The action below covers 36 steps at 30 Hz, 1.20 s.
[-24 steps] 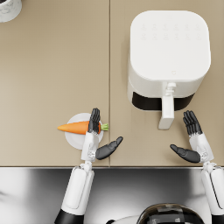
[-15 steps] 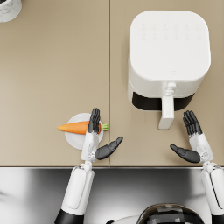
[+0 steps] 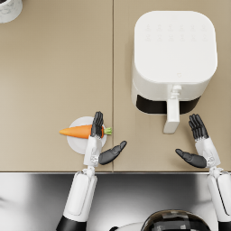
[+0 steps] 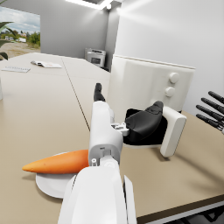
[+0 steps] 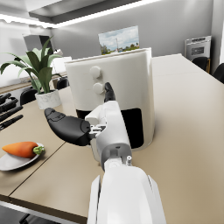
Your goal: Pick up the carrot and place it into the air fryer
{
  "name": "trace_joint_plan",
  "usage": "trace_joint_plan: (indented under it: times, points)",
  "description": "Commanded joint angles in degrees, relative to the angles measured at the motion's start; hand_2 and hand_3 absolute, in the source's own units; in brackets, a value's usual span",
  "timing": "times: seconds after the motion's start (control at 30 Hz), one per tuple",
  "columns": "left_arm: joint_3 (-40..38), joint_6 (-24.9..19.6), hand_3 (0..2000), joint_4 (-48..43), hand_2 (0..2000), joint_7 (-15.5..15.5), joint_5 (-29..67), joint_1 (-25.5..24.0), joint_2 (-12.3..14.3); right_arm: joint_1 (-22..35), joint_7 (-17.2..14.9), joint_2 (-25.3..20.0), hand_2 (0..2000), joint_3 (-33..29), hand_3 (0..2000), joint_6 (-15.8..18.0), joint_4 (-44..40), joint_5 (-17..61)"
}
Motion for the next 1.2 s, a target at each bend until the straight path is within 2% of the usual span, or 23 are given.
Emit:
trace_joint_plan:
  times: [0.03, 0.13, 0.23, 0.27, 0.5, 0.6, 1.1, 1.13, 1.17, 1.2]
  points:
    - [1.72, 0.0, 0, 0.93, 0, 0.0, 0.0, 0.1, 0.06, 0.1, 0.0, -0.06, 0, 1.72, 0, 0.0, -0.93, 0.0]
    - [-2.59, -3.65, 0, -0.84, 0, -3.64, 0.0, -0.31, 0.41, 1.68, 3.65, -1.47, 0, 0.72, 0, -3.61, -2.24, 0.0]
    - [-4.21, -4.99, 0, 0.47, 0, -4.98, 0.0, -1.22, 0.56, 1.55, 5.0, -1.96, 0, 1.9, 0, -4.94, -5.07, 0.0]
    - [-4.37, -5.22, 0, 0.62, 0, -5.2, 2.5, -1.77, 0.51, 1.53, 5.22, -2.13, 0, 1.68, 0, -5.16, -5.61, 0.0]
    - [-5.31, -5.72, 0, 2.45, 0, -5.71, 20.39, 0.03, 2.19, 2.61, 5.73, -3.85, 0, 2.06, 0, -5.66, -8.96, 17.82]
    - [-7.21, -5.76, 0, 3.51, 0, -5.74, 28.1, 0.37, 2.63, 2.67, 5.76, -4.37, 0, 2.83, 0, -5.7, -9.24, 21.94]
    - [-13.24, -5.78, 0, 4.19, 0, -5.76, 66.94, 1.94, 4.07, 3.36, 5.78, -6.72, 0, 0.5, 0, -5.71, -11.56, 24.3]
    - [-13.28, -11.3, 0, 4.19, 0, -6.05, 69.54, 1.94, 4.13, 3.33, 5.78, -6.84, 0, 0.39, 0, -5.71, -11.56, 24.31]
    - [-13.75, -18.06, 0, 4.35, 0, -8.12, 72.15, 2.36, 4.2, 3.3, 5.78, -6.95, 0, 0.55, 0, -5.71, -11.71, 24.31]
    - [-14.21, -22.57, 0, 4.52, 0, -9.94, 74.76, 2.78, 4.26, 3.27, 5.78, -7.06, 0, 0.44, 0, -5.71, -11.71, 24.31]
